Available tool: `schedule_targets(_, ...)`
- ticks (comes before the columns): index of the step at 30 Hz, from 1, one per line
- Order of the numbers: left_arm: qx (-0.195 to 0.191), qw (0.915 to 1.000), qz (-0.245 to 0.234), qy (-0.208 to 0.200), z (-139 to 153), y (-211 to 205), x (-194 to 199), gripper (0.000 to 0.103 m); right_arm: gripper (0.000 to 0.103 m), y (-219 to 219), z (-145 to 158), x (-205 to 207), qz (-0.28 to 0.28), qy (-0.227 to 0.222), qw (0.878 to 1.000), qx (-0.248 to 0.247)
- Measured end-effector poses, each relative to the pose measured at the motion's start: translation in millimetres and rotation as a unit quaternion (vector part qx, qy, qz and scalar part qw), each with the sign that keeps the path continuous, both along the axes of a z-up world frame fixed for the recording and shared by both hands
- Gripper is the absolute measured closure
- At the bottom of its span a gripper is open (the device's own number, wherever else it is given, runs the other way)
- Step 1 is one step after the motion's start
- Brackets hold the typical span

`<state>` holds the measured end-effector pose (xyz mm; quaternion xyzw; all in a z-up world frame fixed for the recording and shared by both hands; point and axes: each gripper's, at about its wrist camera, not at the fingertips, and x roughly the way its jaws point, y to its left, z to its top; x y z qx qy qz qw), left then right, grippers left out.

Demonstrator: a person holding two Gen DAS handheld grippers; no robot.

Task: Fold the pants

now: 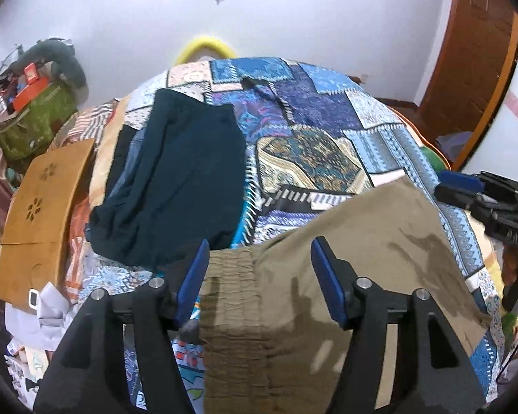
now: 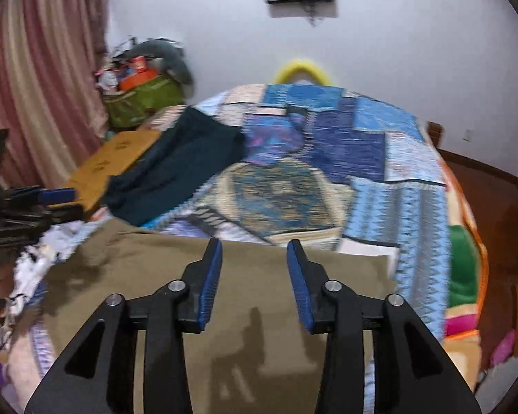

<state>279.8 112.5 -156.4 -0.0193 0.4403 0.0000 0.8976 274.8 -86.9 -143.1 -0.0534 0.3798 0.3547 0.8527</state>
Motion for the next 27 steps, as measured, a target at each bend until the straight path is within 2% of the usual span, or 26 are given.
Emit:
schedule_targets(2, -0.005, 0.9999, -0.005, 0.014, -7.2, -3.1, 2.6, 0.041, 0.060, 12.1, -6.7, -4.5, 0.017, 0.010, 1.000, 0.000)
schedule_targets(6, -0.018, 0.9984, -0.014, 0.051, -28.8, -6.3, 8.0, 0.041, 0.055, 39.8, -32.7, -10.1, 0.041, 0.034, 0.998, -0.030)
schedule_targets(10, -0.019, 0.9955, -0.024, 0.090, -53.9, -8.0, 10.3, 0.040, 0.047, 57.0, -64.4, -12.5, 0.062, 0.083, 0.992, -0.068)
schedule_targets(12, -0.015, 0.9942, -0.030, 0.103, -63.8, -8.6, 9.0, 0.036, 0.046, 58.6, -75.3, -14.8, 0.072, 0.099, 0.989, -0.081)
schedule_targets(15, 0.022, 0.9941, -0.043, 0.097, -70.6, -16.3, 0.4, 0.027, 0.044, 51.5, -83.9, -16.9, 0.072, 0.122, 0.987, -0.076)
schedule_targets(17, 0.043, 0.9935, -0.053, 0.091, -71.2, -21.1, -8.1, 0.025, 0.044, 41.7, -86.7, -16.1, 0.069, 0.146, 0.985, -0.060)
schedule_targets(22, 0.045, 0.9938, -0.052, 0.087, -69.2, -17.1, -24.7, 0.024, 0.044, 22.6, -88.2, -31.4, 0.063, 0.149, 0.985, -0.064)
schedule_targets(27, 0.046, 0.9945, -0.045, 0.083, -64.6, -14.6, -42.2, 0.024, 0.044, -8.2, -86.6, -47.2, 0.033, 0.153, 0.986, -0.056)
